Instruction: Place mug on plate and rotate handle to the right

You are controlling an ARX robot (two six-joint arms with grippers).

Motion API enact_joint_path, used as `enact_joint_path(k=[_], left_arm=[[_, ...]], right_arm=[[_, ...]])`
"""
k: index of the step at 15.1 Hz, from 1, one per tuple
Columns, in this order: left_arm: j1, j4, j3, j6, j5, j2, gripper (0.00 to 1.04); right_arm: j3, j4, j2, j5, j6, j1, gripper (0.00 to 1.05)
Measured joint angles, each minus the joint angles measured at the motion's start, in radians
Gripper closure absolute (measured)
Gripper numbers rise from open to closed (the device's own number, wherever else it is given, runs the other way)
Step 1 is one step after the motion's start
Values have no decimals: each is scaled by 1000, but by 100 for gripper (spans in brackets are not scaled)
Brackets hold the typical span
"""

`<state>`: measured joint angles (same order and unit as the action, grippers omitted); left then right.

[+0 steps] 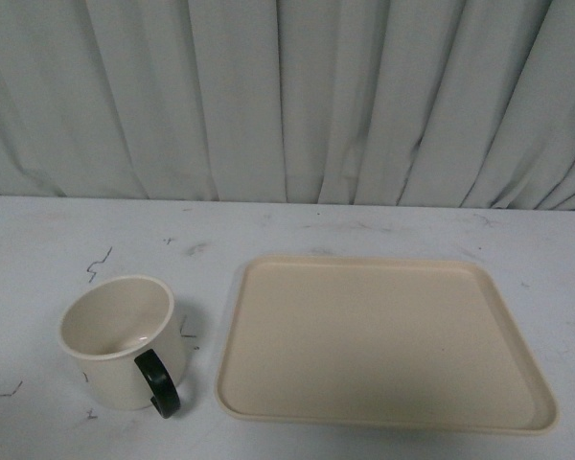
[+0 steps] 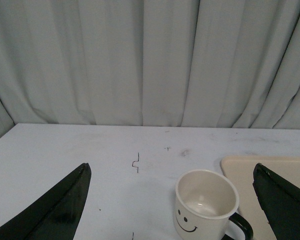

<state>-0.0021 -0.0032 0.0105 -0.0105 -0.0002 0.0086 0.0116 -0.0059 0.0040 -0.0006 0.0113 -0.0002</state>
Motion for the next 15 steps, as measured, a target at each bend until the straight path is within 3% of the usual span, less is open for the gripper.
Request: enact_joint_path(k=[15], left_arm=[[0, 0, 0, 0, 0, 0, 7]], right_arm=[[0, 0, 0, 0, 0, 0, 6]])
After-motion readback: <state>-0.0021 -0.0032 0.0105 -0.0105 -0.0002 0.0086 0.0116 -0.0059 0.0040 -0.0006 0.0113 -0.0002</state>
